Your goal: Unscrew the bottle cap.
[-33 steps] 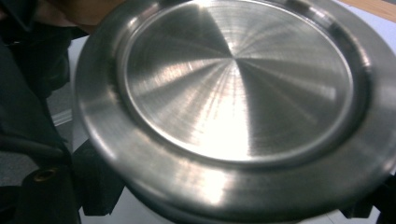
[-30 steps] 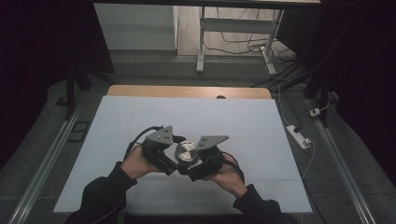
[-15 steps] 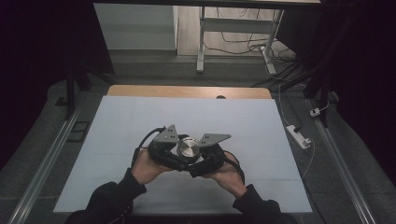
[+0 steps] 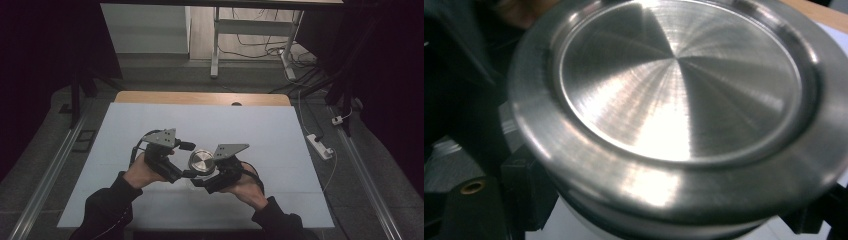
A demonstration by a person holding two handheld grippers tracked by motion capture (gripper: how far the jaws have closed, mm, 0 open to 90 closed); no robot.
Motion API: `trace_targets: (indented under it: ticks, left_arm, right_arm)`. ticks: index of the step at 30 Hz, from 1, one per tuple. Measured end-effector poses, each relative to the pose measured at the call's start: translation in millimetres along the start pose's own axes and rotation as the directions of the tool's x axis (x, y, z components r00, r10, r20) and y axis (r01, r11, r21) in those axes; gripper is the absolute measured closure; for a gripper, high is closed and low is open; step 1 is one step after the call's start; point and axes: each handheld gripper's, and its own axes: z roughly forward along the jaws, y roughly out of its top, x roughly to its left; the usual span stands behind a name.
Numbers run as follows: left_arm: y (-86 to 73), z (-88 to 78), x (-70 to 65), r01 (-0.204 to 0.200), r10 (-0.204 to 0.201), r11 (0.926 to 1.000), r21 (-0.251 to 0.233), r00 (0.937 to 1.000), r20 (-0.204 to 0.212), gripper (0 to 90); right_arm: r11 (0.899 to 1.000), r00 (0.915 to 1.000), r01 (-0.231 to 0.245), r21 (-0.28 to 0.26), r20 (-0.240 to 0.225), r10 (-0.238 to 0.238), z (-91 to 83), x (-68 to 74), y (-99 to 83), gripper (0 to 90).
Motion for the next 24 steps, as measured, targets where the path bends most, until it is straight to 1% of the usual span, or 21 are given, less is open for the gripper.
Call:
trace_targets:
  ticks: [1,3,4,6,7,8,10,11,13,14,16,17,20,21,22,24]
  left_arm:
    - [-0.9,1.9,-0.2,-0.011,0.011,0.9999,0.009,0.9999,0.005,11.9]
    - [-2.5,5.9,-0.6,-0.03,0.029,0.9992,0.028,0.9991,0.031,15.6]
    - [-3.3,8.0,-1.5,-0.039,0.038,0.9985,0.037,0.9987,0.034,18.3]
    - [-3.8,11.6,-2.9,-0.047,0.045,0.9972,0.059,0.9986,0.03,18.5]
    - [-3.9,12.4,-3.5,-0.054,0.053,0.9964,0.066,0.9984,0.021,18.6]
    - [-3.9,12.4,-3.5,-0.054,0.053,0.9964,0.066,0.9984,0.021,18.7]
    - [-2.8,16.7,-4.9,-0.026,0.028,0.9973,0.069,0.9993,-0.027,18.8]
    - [-1.7,18.9,-5.6,-0.014,0.018,0.9974,0.071,0.9986,-0.049,18.9]
    - [1.1,24.2,-8.8,0.003,0.006,0.9962,0.088,0.9948,-0.102,19.1]
    - [2.6,26.8,-10.5,0.003,0.009,0.9948,0.102,0.9924,-0.123,19.1]
    - [3.9,29.2,-13.3,-0.01,0.027,0.9926,0.121,0.9899,-0.139,19.2]
    - [3.9,28.8,-13.8,-0.017,0.034,0.9922,0.123,0.9895,-0.141,19.2]
    - [4.0,27.4,-14.5,-0.019,0.036,0.9923,0.122,0.9893,-0.141,19.3]
    - [4.7,26.8,-15.5,-0.028,0.046,0.9914,0.128,0.9887,-0.143,19.3]
    - [4.9,27.2,-16.1,-0.031,0.049,0.9911,0.13,0.9883,-0.145,19.3]
    - [4.8,28.5,-16.8,-0.037,0.059,0.9893,0.141,0.9871,-0.149,19.3]
  right_arm:
    - [1.0,1.0,0.003,0.009,-0.009,-0.003,1.6,1.8,-0.2,15.3]
    - [1.0,0.9995,0.02,0.024,-0.023,-0.019,5.4,5.0,-1.0,15.2]
    - [0.999,0.9994,0.022,0.033,-0.029,-0.021,7.2,6.5,-1.4,15.2]
    - [0.998,0.9991,0.033,0.05,-0.03,-0.032,10.5,8.5,-2.4,15.2]
    - [0.998,0.999,0.035,0.057,-0.028,-0.034,11.7,9.1,-2.9,15.2]
    - [0.997,0.9991,0.036,0.061,-0.022,-0.035,12.5,9.0,-3.4,15.2]
    - [0.997,0.9995,0.03,0.064,-0.01,-0.03,12.9,7.4,-4.1,15.2]
    - [0.998,0.9998,0.021,0.064,0.001,-0.021,12.7,6.3,-4.3,15.2]
    - [0.998,0.9997,0.007,0.07,0.025,-0.009,12.5,3.4,-5.2,15.3]
    - [0.997,0.9994,-0.004,0.074,0.036,0.001,12.7,2.4,-5.8,15.2]
    - [0.996,0.9989,-0.005,0.084,0.047,0.001,13.6,1.8,-7.1,15.2]
    - [0.996,0.9989,-0.004,0.088,0.047,0.0,14.0,2.1,-7.2,15.2]
    - [0.996,0.9989,-0.002,0.089,0.046,-0.002,14.6,3.5,-6.1,15.2]
    - [0.996,0.9989,0.003,0.09,0.045,-0.007,14.7,3.9,-6.0,15.2]
    - [0.996,0.999,0.0,0.089,0.045,-0.004,14.8,4.3,-5.9,15.2]
    - [0.995,0.9988,0.009,0.095,0.047,-0.013,15.1,4.4,-6.3,15.2]
